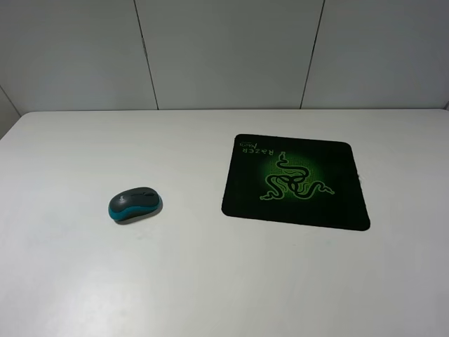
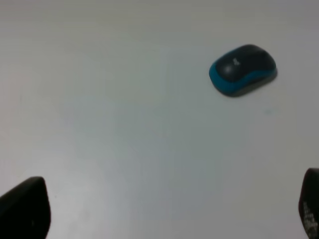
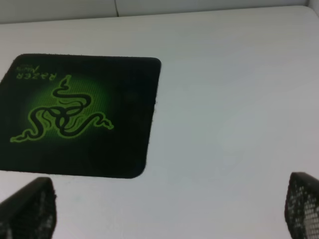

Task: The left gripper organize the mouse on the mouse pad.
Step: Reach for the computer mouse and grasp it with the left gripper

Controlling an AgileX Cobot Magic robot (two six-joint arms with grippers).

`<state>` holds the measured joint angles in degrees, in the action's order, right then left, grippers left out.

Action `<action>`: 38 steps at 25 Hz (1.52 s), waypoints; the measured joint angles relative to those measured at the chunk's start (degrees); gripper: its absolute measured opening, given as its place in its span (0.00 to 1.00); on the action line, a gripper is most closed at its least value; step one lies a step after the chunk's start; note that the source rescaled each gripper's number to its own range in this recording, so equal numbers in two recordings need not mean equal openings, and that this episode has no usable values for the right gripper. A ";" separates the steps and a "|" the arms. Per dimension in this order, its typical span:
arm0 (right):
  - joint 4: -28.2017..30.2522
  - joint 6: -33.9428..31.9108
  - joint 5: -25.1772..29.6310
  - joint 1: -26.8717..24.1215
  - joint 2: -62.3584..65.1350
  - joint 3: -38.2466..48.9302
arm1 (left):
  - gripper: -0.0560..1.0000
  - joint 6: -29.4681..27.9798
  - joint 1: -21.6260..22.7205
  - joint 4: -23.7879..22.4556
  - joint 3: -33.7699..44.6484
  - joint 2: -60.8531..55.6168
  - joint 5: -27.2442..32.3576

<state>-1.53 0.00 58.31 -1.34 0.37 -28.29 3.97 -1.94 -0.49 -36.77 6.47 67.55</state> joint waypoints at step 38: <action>0.00 0.00 0.00 0.00 0.00 0.00 | 1.00 15.15 -13.15 -0.34 -22.48 71.23 -0.79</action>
<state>-1.53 0.00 58.31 -1.34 0.37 -28.29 19.13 -15.08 -0.84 -59.26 77.70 66.76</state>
